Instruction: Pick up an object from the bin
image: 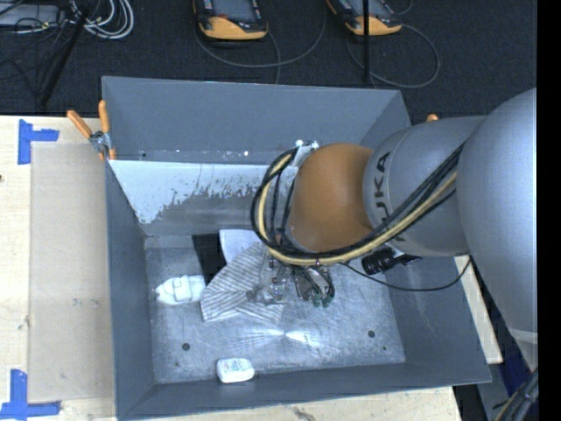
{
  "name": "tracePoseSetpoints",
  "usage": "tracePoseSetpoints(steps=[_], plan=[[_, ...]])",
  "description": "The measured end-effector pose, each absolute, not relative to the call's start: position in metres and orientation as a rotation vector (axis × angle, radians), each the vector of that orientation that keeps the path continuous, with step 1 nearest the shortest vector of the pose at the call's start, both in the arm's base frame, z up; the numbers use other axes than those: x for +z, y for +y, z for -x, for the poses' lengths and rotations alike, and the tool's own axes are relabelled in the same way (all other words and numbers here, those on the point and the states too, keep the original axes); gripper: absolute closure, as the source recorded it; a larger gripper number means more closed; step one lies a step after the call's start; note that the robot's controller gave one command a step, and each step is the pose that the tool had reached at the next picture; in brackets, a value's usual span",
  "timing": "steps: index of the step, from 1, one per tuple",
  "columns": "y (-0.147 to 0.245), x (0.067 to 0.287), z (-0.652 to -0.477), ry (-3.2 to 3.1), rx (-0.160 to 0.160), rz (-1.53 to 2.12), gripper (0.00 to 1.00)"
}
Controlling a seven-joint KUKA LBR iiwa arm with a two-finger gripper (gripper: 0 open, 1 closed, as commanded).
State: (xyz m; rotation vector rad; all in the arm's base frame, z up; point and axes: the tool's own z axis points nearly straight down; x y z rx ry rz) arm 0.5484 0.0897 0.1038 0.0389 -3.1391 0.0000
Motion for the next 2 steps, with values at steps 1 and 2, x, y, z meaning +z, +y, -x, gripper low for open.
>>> tracePoseSetpoints(steps=[1, 2], plan=[[0.09, 0.104, -0.548, -3.139, 0.0, -0.039, 1.0], [0.088, 0.146, -0.547, -3.135, 0.0, -0.008, 1.0]])
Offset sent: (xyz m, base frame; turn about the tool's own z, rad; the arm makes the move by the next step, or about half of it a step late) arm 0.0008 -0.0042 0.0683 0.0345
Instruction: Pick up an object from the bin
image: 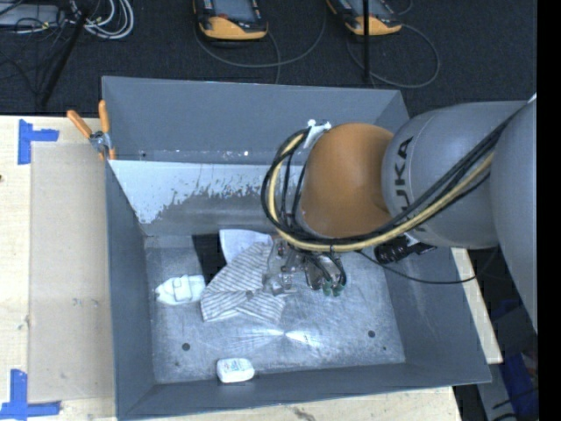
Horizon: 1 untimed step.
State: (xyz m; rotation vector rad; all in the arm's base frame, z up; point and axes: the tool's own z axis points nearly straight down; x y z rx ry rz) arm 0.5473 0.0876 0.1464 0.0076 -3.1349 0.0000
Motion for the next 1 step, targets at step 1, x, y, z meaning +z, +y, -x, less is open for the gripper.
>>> tracePoseSetpoints(steps=[1], plan=[[0.0792, 0.0841, -0.5331, -3.134, 0.002, 0.026, 0.0]])
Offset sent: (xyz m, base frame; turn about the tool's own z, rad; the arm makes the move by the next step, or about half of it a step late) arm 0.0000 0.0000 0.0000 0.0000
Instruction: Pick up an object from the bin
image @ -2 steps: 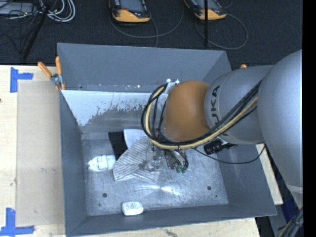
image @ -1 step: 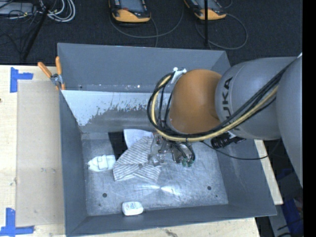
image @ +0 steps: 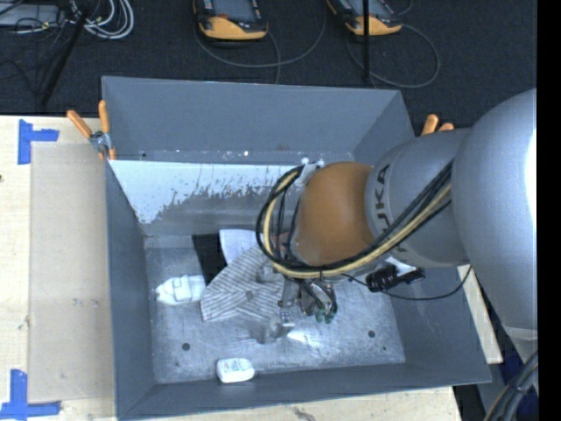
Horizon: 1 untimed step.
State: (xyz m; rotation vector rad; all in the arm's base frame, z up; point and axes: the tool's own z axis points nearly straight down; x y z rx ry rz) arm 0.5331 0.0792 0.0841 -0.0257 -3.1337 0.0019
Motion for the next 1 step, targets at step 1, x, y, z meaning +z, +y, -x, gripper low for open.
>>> tracePoseSetpoints(steps=[1], plan=[[0.0794, 0.0874, -0.5346, -3.139, 0.0, 0.026, 1.0]])
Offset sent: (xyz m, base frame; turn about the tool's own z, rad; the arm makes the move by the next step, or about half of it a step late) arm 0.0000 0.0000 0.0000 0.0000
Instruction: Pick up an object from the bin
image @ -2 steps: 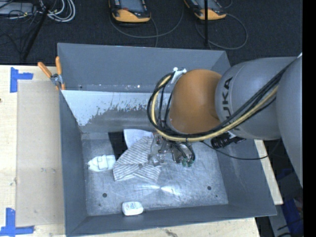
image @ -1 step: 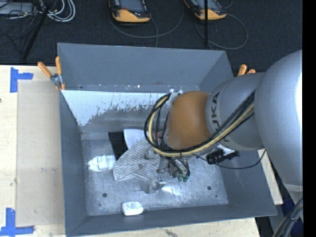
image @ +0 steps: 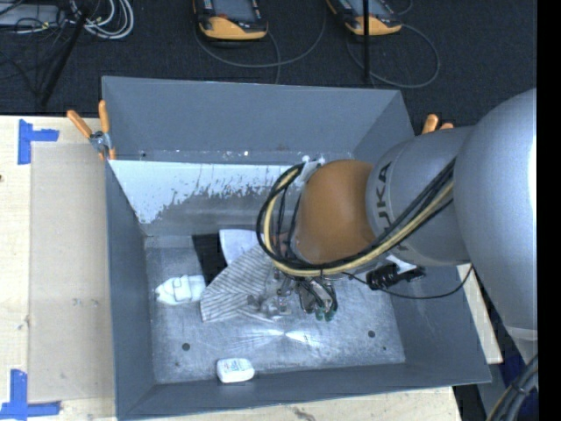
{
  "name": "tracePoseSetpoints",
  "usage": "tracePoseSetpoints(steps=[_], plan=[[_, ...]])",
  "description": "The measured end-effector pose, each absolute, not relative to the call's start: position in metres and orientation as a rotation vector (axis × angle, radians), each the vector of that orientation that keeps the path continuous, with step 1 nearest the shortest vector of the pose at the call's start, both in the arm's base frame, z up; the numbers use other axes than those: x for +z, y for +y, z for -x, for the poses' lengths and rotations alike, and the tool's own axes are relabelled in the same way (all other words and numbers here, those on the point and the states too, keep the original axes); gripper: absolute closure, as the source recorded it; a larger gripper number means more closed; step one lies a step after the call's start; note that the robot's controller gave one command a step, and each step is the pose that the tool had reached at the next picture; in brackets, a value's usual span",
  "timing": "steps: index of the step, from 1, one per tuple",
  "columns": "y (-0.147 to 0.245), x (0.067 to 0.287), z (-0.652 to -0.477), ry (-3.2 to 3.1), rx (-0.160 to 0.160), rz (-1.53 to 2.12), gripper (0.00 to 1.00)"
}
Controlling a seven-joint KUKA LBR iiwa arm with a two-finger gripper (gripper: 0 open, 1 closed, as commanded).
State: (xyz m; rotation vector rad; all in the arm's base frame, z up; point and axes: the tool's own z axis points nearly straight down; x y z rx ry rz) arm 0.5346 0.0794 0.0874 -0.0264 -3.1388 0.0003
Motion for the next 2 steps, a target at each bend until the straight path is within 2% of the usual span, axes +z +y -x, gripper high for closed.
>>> tracePoseSetpoints(steps=[1, 2], plan=[[0.079, 0.087, -0.535, -3.139, 0.0, 0.027, 1.0], [0.065, 0.244, -0.537, -3.144, -0.001, 0.1, 1.0]])
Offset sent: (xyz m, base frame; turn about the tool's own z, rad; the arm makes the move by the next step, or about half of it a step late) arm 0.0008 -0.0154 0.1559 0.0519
